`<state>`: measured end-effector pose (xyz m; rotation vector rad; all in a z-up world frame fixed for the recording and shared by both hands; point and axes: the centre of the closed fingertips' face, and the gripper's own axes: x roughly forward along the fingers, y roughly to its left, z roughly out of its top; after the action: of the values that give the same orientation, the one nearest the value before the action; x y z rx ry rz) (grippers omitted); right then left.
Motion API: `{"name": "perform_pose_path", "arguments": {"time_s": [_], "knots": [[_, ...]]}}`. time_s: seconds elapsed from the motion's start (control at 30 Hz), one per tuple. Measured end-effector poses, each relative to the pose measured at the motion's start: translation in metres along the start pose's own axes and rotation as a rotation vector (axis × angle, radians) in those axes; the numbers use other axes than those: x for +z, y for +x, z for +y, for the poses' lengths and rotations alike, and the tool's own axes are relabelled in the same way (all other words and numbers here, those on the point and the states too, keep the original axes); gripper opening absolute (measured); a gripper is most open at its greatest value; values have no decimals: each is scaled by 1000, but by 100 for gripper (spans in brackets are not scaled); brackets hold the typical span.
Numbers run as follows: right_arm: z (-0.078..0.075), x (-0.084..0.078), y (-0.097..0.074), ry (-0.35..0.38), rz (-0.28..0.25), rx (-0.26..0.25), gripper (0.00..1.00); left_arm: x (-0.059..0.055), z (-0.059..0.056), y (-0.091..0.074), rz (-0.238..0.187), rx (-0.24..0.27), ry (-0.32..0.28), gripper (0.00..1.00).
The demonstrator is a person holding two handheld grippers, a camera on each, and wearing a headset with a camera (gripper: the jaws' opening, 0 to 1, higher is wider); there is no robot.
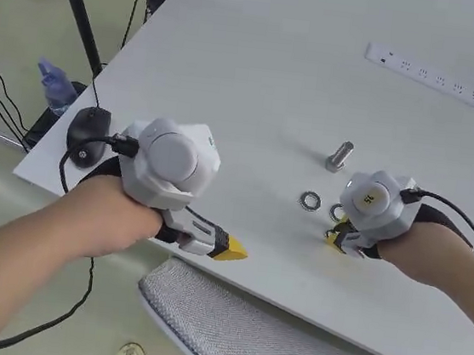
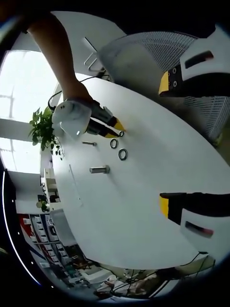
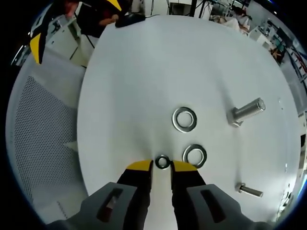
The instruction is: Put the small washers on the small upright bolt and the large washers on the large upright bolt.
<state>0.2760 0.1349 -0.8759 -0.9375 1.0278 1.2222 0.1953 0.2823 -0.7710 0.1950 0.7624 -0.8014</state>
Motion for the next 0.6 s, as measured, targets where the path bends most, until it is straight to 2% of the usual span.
{"name": "perform_pose_path", "arguments": {"time_s": [0.2,0.33,0.6], "knots": [[-3,0,3,-4,33,6,15,0,1,1,8,-1,4,80],[-1,-1,4,-54,84,7,14,2,2,3,9,-3,9,80],[-3,-1,2,-46,94,12,13,5,4,4,8,-3,9,78]]}}
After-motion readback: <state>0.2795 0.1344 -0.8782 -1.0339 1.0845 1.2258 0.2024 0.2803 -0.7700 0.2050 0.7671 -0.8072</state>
